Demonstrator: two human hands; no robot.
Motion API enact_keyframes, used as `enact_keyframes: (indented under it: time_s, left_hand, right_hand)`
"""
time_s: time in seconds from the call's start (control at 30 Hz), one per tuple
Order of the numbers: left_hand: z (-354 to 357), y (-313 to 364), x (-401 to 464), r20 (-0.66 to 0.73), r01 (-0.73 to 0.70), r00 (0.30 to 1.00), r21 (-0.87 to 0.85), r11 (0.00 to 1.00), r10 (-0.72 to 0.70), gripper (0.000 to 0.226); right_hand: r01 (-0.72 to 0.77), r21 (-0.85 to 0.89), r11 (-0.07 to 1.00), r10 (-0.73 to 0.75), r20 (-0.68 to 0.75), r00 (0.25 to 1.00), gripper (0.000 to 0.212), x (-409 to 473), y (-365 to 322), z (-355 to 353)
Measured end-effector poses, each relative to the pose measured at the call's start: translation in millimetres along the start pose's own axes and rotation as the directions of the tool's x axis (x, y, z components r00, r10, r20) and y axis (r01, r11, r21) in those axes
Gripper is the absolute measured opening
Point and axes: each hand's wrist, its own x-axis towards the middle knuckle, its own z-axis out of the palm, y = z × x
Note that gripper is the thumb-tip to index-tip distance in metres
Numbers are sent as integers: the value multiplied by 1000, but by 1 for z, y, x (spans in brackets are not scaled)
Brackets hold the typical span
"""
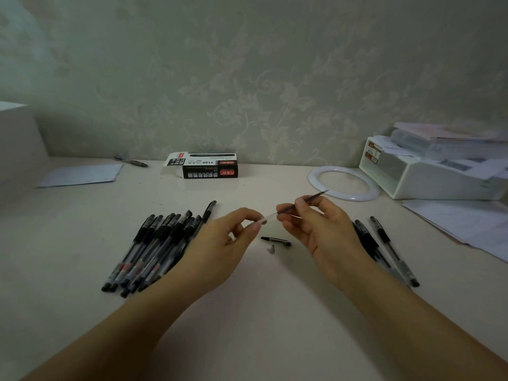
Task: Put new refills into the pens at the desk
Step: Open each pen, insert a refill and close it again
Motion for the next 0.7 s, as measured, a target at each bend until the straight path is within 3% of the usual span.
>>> enact_keyframes:
  time_s: [0.47, 0.7]
  left_hand:
    - [-2, 1, 0, -6, -10, 1000, -52, 999, 10, 15]
    - [-2, 1, 0, 13, -9, 1000, -48, 999, 9, 16]
  right_hand:
    - [34, 49, 998, -31, -58, 998, 9, 5, 2, -6]
    - [46, -25, 999, -46, -14, 999, 8, 4, 3, -5]
